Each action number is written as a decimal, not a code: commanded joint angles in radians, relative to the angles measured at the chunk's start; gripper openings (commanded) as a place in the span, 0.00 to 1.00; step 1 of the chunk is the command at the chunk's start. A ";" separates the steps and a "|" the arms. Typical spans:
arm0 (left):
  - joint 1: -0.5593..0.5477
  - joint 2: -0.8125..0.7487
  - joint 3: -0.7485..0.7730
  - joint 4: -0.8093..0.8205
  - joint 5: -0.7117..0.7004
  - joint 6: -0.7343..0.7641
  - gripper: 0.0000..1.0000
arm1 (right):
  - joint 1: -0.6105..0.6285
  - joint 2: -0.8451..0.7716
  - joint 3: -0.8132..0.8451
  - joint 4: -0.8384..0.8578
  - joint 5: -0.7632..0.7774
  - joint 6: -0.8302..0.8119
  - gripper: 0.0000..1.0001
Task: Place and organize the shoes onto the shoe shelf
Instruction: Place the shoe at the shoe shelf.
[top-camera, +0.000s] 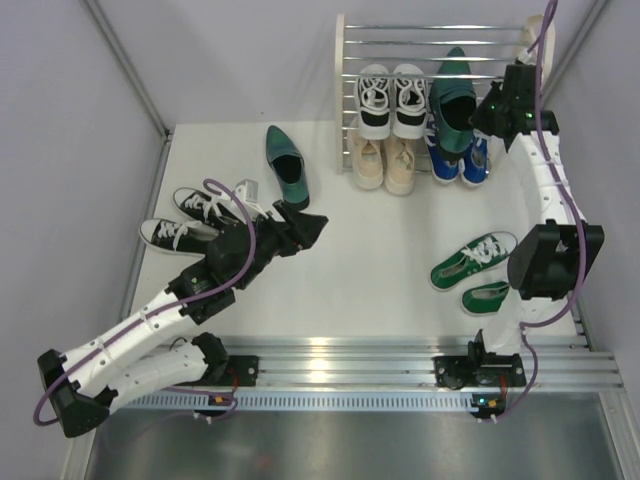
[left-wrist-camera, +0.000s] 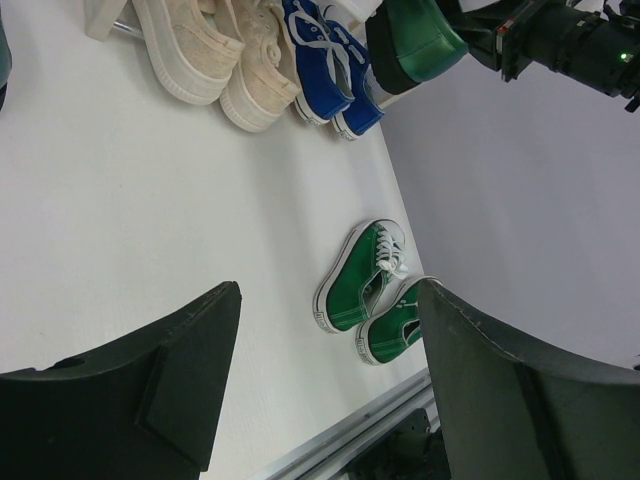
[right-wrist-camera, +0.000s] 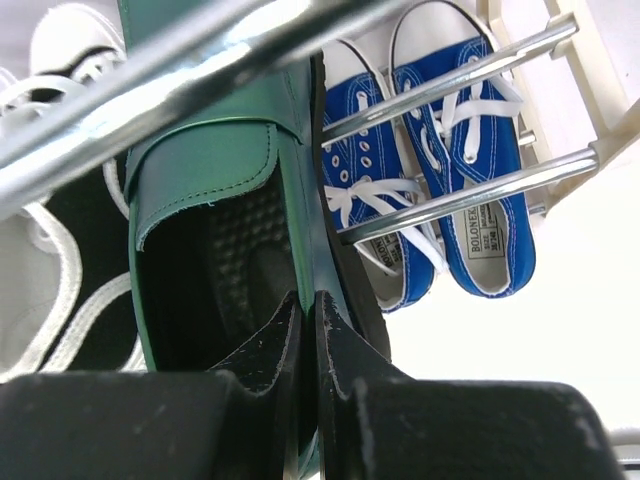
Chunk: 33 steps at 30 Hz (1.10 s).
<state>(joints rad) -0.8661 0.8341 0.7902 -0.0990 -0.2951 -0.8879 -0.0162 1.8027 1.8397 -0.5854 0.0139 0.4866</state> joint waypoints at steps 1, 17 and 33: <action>0.004 0.002 0.040 0.030 0.010 0.009 0.77 | -0.011 -0.123 0.052 0.269 -0.009 0.035 0.00; 0.004 0.000 0.038 0.028 0.010 0.006 0.77 | -0.013 -0.008 0.122 0.318 0.037 0.050 0.00; 0.004 -0.006 0.026 0.033 0.008 0.000 0.77 | -0.013 0.046 0.089 0.352 0.072 -0.023 0.13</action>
<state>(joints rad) -0.8661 0.8406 0.7902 -0.0986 -0.2852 -0.8883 -0.0208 1.8595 1.8751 -0.4187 0.0677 0.4728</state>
